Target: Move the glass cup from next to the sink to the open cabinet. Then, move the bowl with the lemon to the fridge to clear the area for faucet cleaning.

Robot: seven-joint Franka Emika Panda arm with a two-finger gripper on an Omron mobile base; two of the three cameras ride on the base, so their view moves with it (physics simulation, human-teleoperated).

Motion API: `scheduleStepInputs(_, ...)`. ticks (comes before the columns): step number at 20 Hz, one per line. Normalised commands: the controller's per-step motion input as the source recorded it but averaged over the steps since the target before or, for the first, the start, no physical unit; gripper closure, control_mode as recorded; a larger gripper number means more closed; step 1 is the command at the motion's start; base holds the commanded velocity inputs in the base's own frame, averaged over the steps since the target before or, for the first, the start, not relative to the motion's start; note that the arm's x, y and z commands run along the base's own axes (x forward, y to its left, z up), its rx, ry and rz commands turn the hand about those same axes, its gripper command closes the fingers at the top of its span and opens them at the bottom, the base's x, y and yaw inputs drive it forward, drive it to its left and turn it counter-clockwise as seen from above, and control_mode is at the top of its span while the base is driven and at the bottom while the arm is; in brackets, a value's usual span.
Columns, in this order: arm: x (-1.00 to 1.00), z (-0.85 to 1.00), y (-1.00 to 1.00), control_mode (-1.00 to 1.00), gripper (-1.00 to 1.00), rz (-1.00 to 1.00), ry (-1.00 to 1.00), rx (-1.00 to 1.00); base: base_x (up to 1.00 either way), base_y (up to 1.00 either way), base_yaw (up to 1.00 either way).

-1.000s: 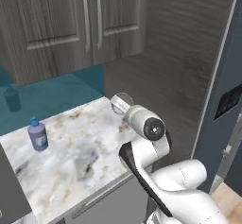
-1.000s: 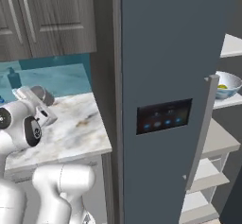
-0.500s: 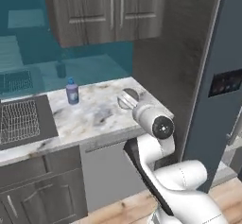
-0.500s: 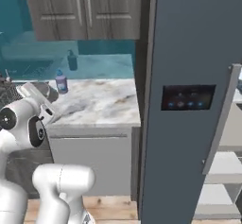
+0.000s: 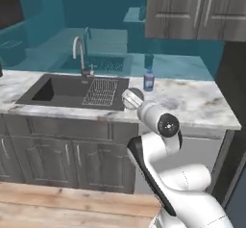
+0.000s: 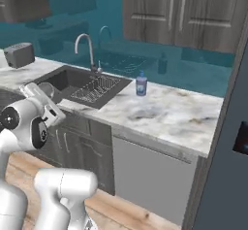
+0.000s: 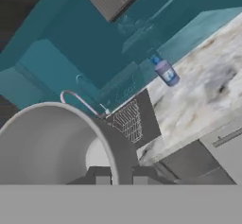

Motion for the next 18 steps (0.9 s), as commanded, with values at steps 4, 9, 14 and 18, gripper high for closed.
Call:
scheduleStepInputs(4,0.0,0.0,0.0,1.0,1.0,0.0,0.0,0.0,-0.1,0.07,0.94)
scheduleStepInputs(9,0.0,0.0,0.0,1.0,1.0,0.0,0.0,0.0,-0.08,0.2,0.9)
scheduleStepInputs(14,0.0,0.0,0.0,1.0,1.0,0.0,0.0,0.0,0.07,0.05,0.41)
scheduleStepInputs(18,0.0,0.0,0.0,1.0,1.0,0.0,0.0,0.0,0.92,0.78,0.08)
